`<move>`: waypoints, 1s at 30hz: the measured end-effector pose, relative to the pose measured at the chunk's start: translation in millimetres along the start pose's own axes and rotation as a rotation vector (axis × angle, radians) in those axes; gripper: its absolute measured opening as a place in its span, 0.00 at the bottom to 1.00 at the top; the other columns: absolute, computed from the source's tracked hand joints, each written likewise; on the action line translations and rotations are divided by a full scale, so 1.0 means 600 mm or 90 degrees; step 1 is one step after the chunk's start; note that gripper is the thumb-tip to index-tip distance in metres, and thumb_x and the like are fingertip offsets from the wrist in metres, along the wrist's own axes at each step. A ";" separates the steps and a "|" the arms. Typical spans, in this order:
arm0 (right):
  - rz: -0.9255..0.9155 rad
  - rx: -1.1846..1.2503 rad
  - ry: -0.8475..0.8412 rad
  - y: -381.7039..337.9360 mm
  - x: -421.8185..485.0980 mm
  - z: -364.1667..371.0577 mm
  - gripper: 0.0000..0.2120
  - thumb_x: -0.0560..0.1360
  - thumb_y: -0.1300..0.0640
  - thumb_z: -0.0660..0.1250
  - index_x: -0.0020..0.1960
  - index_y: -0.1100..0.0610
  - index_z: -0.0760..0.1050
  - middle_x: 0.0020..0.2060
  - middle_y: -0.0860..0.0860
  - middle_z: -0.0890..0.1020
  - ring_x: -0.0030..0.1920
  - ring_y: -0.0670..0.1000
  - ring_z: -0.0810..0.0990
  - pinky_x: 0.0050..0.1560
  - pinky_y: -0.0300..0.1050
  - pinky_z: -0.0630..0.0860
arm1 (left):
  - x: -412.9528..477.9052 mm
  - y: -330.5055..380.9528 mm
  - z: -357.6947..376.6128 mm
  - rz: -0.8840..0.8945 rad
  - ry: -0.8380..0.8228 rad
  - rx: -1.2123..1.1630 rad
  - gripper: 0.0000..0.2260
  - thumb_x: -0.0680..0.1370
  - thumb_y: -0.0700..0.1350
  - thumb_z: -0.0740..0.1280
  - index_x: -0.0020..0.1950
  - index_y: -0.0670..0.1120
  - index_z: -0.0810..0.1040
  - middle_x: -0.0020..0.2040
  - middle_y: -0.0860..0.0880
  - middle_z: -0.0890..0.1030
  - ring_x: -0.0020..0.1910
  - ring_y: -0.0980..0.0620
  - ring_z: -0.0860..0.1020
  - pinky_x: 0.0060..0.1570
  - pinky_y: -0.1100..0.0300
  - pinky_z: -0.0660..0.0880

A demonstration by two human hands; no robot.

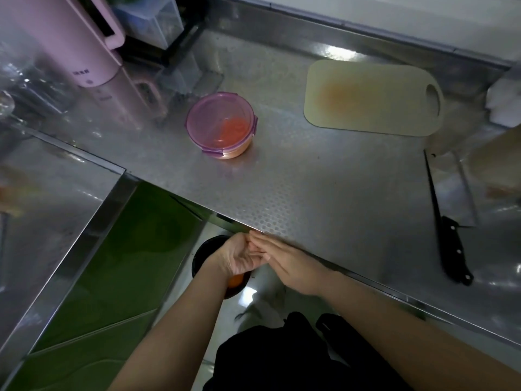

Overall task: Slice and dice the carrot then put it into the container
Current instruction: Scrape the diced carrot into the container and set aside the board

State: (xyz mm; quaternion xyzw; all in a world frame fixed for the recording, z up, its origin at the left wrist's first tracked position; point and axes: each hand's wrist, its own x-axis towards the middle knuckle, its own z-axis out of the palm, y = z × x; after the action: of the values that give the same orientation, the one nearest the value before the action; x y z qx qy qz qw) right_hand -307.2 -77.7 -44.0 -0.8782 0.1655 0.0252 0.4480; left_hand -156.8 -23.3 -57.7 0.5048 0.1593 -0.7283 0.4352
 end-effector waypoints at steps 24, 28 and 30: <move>0.252 -0.123 0.227 0.026 -0.062 0.009 0.36 0.77 0.38 0.36 0.77 0.61 0.49 0.76 0.52 0.48 0.76 0.49 0.43 0.72 0.39 0.36 | 0.004 -0.034 0.043 -0.008 0.035 0.002 0.18 0.82 0.40 0.48 0.50 0.31 0.74 0.44 0.35 0.81 0.46 0.42 0.81 0.53 0.51 0.77; 0.064 -0.060 0.090 -0.022 -0.029 0.014 0.34 0.77 0.42 0.35 0.76 0.60 0.52 0.77 0.51 0.52 0.75 0.43 0.44 0.74 0.37 0.40 | 0.003 -0.037 0.035 0.018 0.057 0.022 0.16 0.82 0.43 0.53 0.44 0.38 0.75 0.35 0.43 0.79 0.32 0.51 0.80 0.32 0.61 0.79; 0.071 -0.029 0.127 -0.017 -0.025 -0.011 0.24 0.83 0.50 0.43 0.76 0.58 0.55 0.76 0.49 0.55 0.74 0.41 0.49 0.74 0.37 0.46 | 0.000 -0.031 0.030 0.020 0.053 0.011 0.16 0.82 0.41 0.51 0.45 0.35 0.75 0.35 0.40 0.80 0.38 0.47 0.82 0.41 0.55 0.80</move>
State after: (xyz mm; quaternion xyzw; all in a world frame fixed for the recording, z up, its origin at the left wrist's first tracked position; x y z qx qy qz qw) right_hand -318.8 -73.6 -29.2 -0.8756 0.2575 -0.0336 0.4073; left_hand -182.4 -24.7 -53.7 0.5411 0.1631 -0.7010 0.4350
